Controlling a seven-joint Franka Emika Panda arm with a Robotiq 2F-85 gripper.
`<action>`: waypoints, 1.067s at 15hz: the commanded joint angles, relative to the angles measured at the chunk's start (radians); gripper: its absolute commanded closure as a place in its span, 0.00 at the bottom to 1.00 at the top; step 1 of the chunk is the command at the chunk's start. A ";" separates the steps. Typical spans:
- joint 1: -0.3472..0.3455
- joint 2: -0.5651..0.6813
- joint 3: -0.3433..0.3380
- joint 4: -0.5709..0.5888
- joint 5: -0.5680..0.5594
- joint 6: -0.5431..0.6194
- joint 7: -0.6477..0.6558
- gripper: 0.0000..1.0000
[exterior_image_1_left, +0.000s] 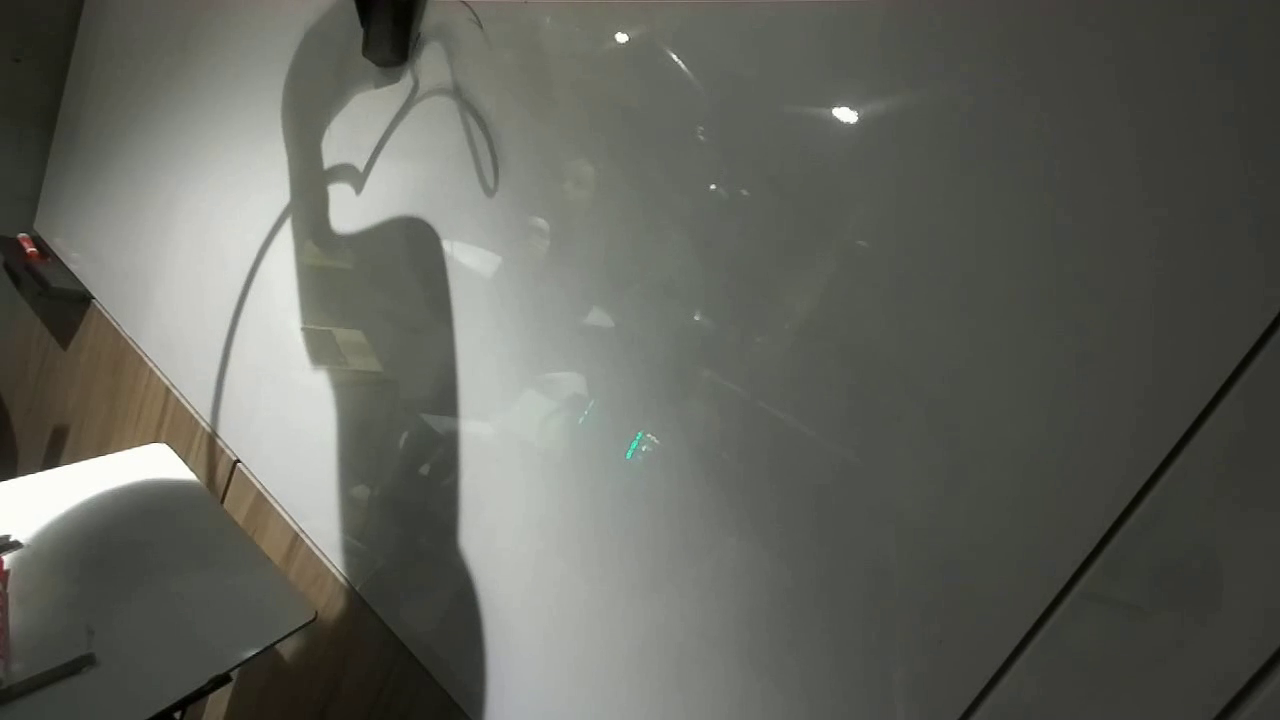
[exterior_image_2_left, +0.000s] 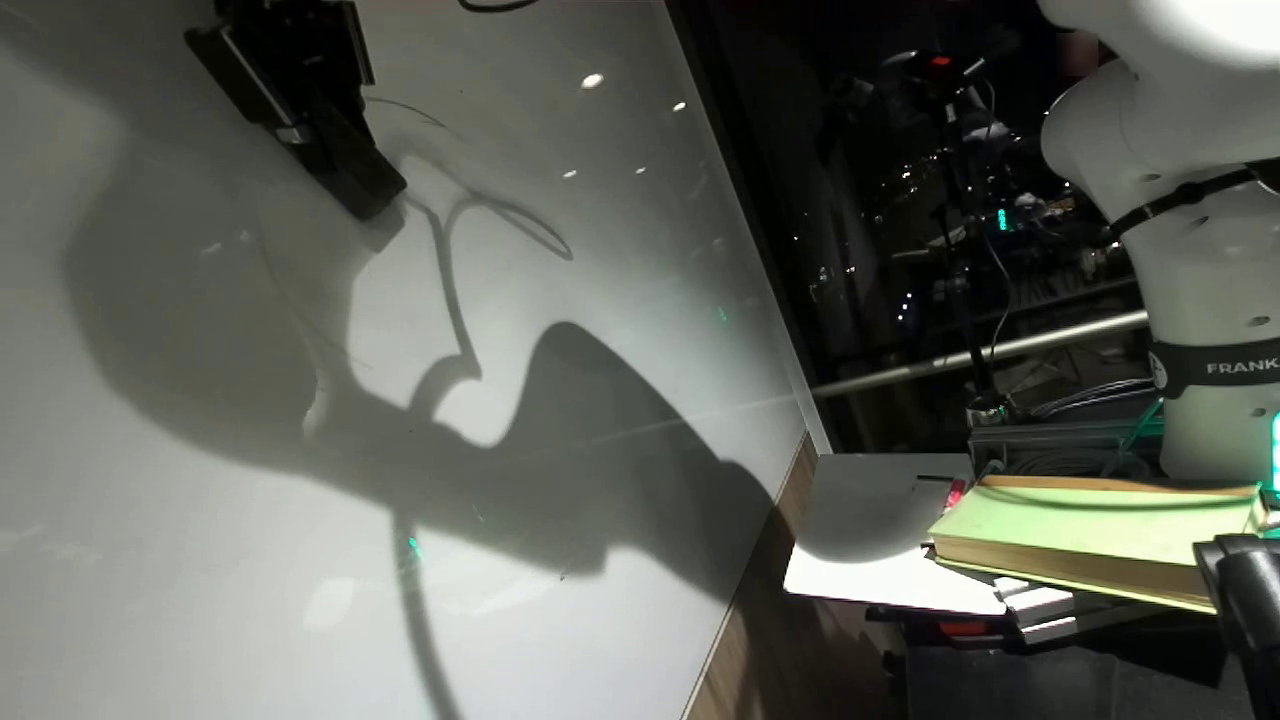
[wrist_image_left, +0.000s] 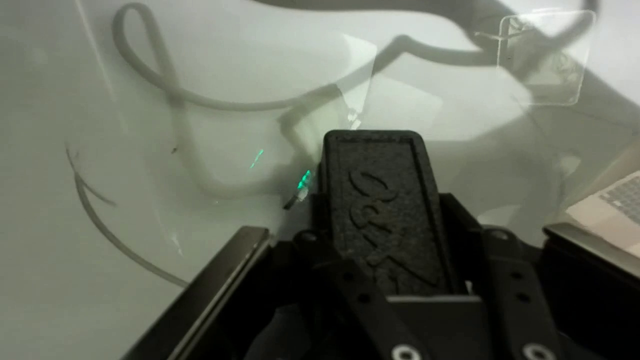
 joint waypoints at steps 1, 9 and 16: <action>-0.011 0.090 -0.053 0.171 -0.083 0.038 -0.075 0.70; -0.028 0.100 -0.041 0.181 -0.071 -0.001 -0.056 0.70; -0.015 0.080 -0.032 0.142 -0.054 -0.028 -0.016 0.70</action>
